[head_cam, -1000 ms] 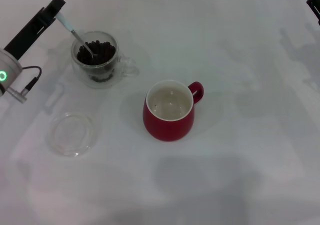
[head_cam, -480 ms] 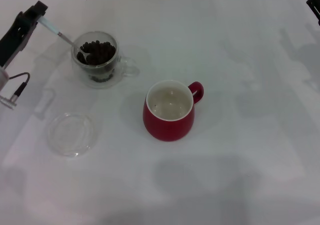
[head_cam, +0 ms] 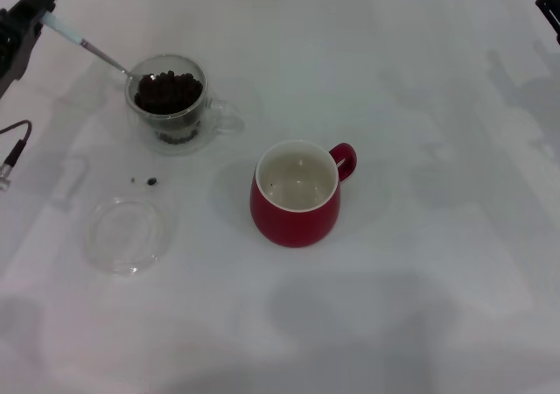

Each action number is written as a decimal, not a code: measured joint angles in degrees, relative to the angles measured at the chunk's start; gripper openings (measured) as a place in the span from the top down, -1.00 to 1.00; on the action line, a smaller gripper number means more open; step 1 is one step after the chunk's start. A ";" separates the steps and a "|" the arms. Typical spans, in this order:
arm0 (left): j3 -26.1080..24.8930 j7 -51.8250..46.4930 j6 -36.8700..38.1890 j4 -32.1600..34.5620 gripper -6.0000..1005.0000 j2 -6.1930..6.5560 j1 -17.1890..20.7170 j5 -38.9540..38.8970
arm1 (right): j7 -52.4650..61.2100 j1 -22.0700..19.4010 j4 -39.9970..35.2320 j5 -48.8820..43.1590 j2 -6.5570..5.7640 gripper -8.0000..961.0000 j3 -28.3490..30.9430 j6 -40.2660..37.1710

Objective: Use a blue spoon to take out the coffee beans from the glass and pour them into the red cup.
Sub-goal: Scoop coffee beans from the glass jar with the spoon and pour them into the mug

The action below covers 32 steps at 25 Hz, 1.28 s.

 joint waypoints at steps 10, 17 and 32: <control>0.46 -4.67 6.17 0.46 0.73 0.02 -5.26 14.26 | 0.04 -0.10 0.20 -0.11 0.00 -0.72 -0.33 -0.89; 0.43 -1.04 6.71 -0.05 0.73 0.08 -9.49 23.38 | 0.06 -0.65 0.23 -0.19 0.01 -0.72 -0.41 -1.23; 0.43 30.02 8.54 3.48 0.73 -0.17 -13.98 30.63 | 0.64 -1.82 0.20 -0.20 0.10 -0.72 -1.78 -2.85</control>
